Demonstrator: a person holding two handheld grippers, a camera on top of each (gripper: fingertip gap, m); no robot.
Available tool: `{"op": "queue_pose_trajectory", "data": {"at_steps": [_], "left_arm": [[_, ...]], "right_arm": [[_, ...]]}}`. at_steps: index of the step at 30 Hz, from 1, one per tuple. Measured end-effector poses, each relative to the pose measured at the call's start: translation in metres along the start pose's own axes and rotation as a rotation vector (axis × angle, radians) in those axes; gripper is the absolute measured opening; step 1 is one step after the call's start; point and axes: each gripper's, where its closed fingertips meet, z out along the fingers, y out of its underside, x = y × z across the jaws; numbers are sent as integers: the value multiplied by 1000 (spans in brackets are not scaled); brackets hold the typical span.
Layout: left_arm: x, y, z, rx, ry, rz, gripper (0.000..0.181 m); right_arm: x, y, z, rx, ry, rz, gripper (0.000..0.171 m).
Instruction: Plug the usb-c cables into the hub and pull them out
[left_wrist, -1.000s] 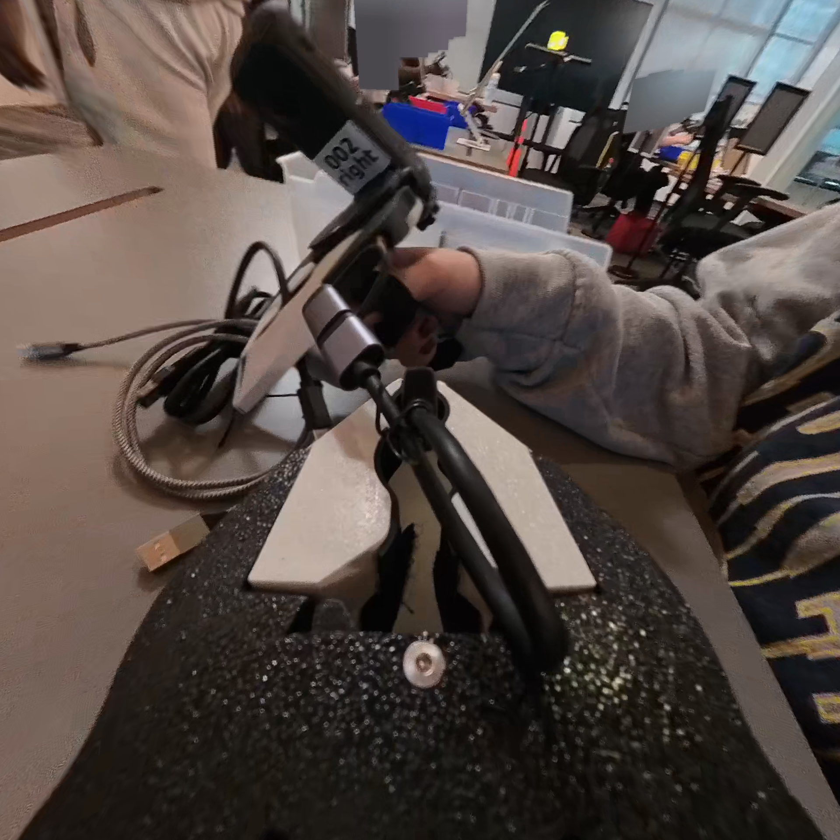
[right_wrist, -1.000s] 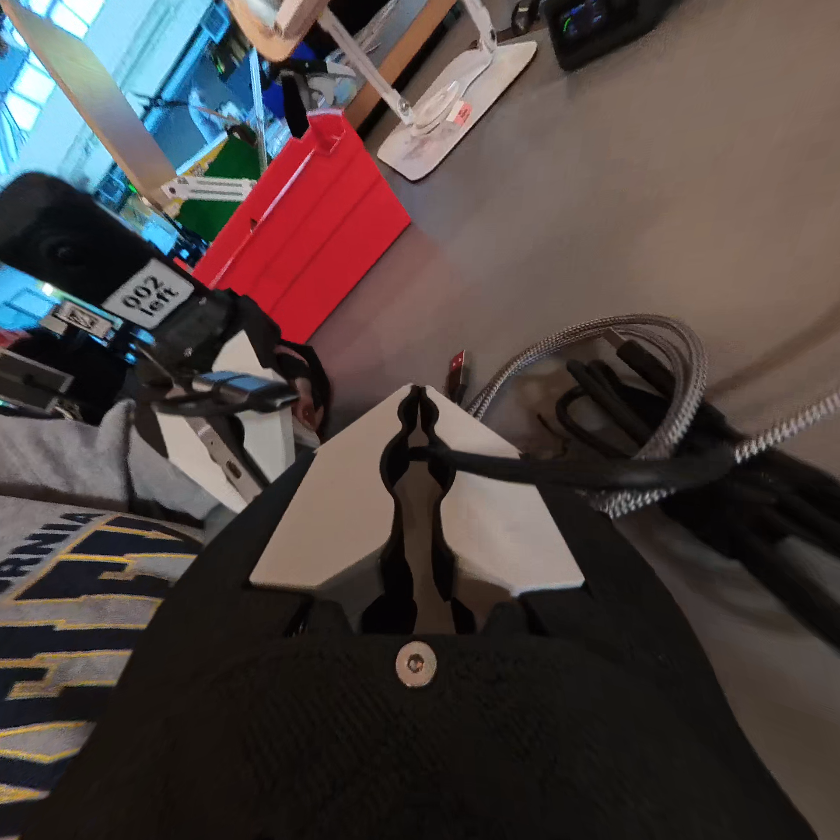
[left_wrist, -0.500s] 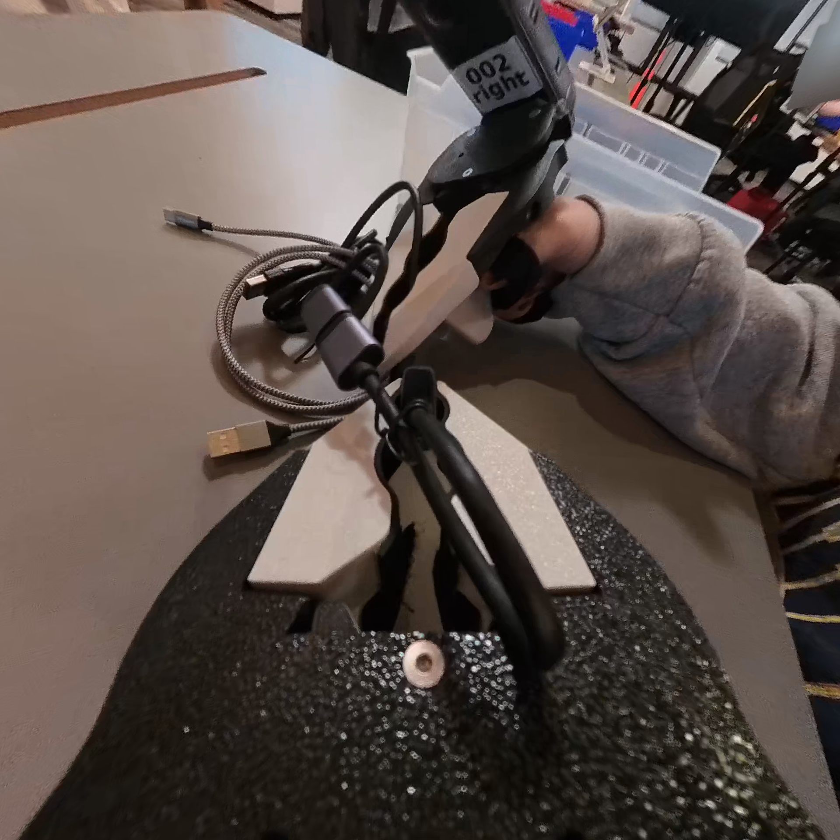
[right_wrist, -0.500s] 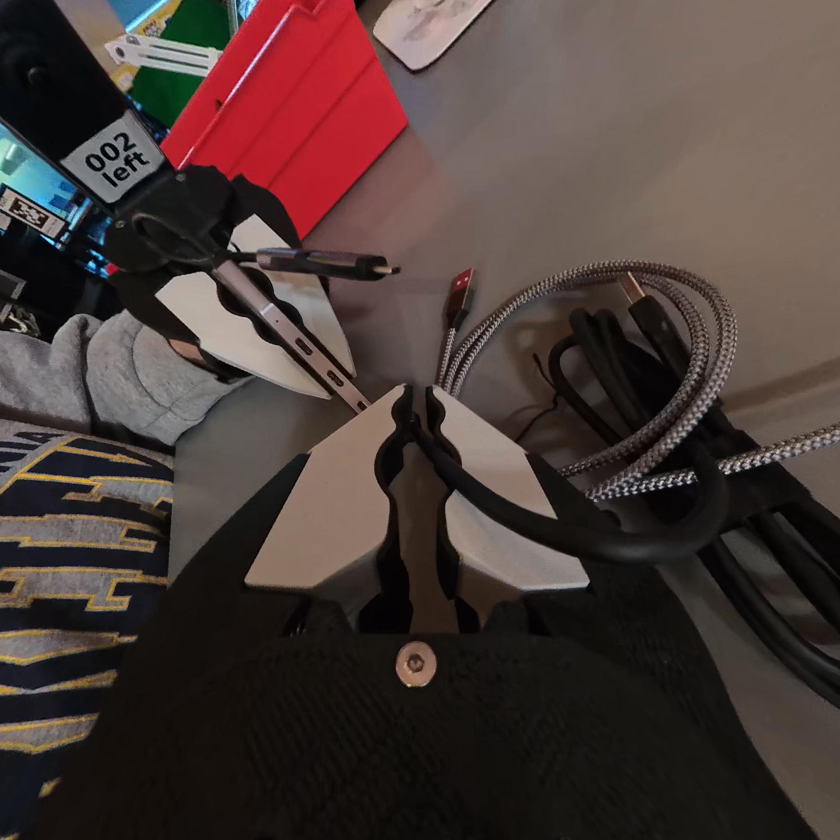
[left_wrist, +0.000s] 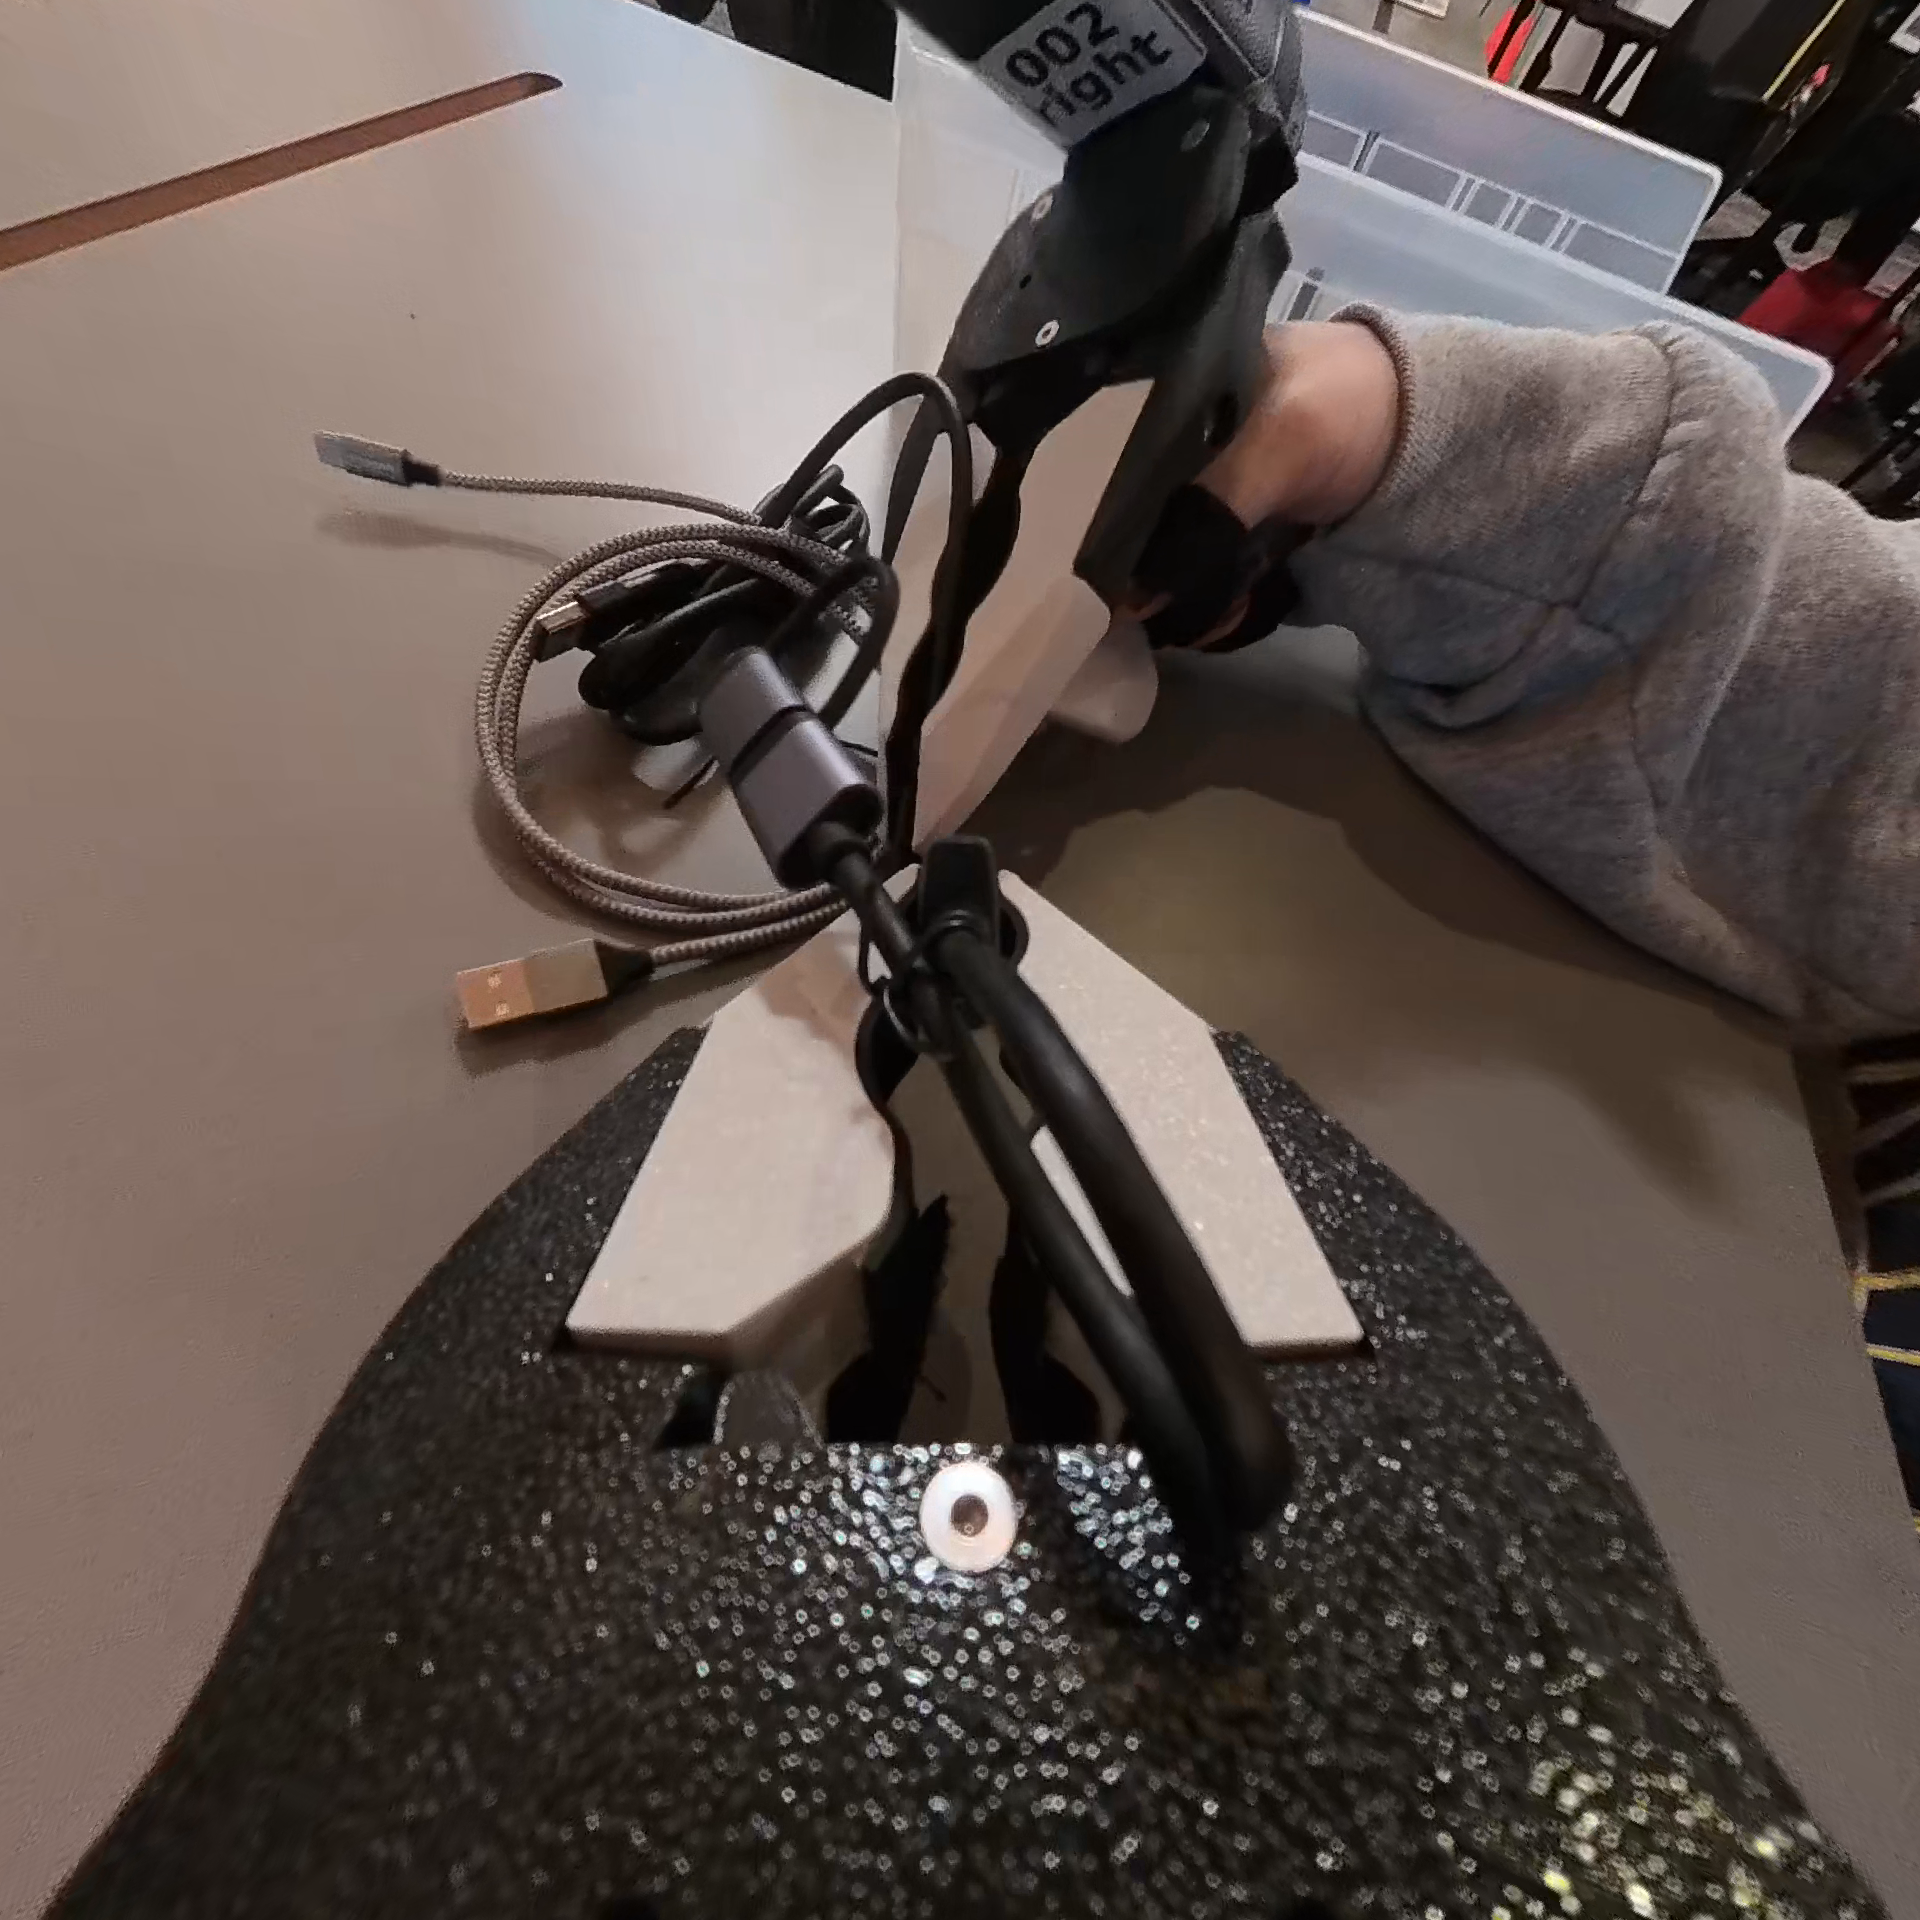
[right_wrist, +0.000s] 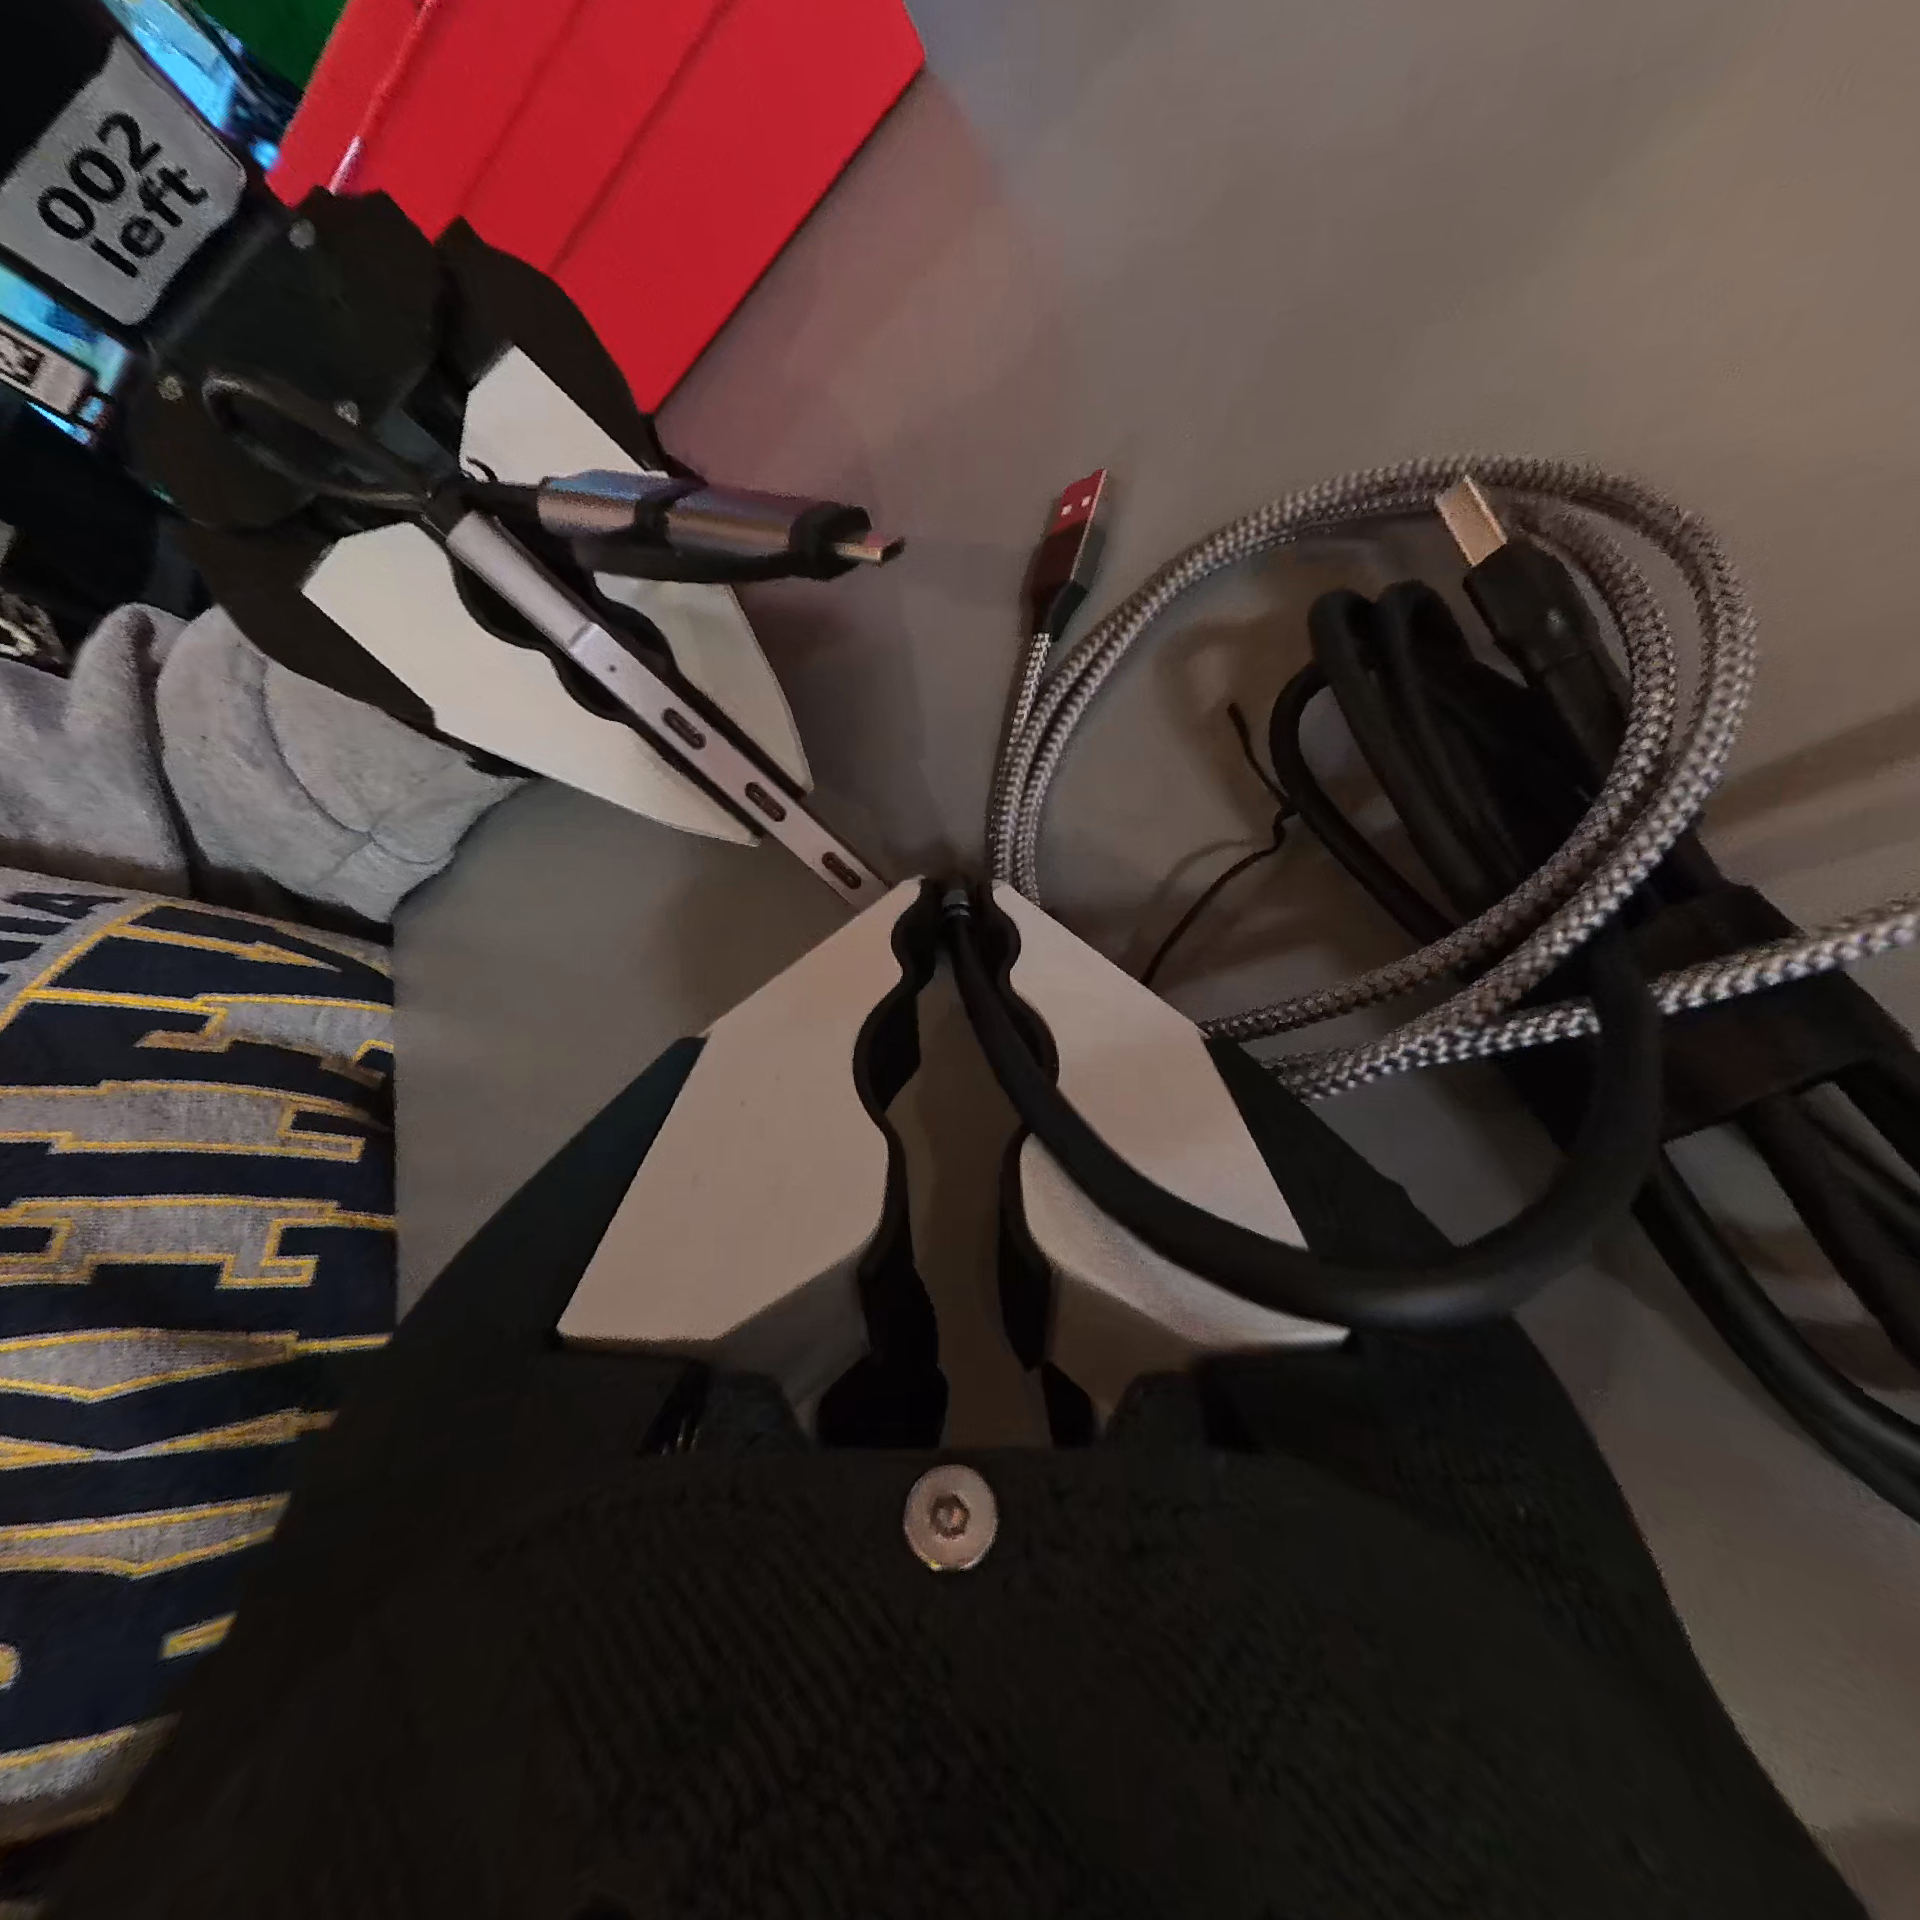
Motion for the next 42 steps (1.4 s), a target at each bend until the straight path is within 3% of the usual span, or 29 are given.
{"op": "queue_pose_trajectory", "data": {"at_steps": [5, 15, 28, 42], "left_arm": [[3, -2, -4, 16, 50, -1, 8], [16, -8, -15, 63, 184, 12, 7], [32, 9, -7, -51, 240, 76, 8], [33, 5, -7, -31, 230, 65, 6]], "right_arm": [[-9, -24, -14, 121, 36, -142, 5], [-68, -34, -19, 205, -149, -441, 5], [-72, -15, -10, 73, -117, -515, 5], [-74, -15, -7, 94, -132, -513, 5]]}}
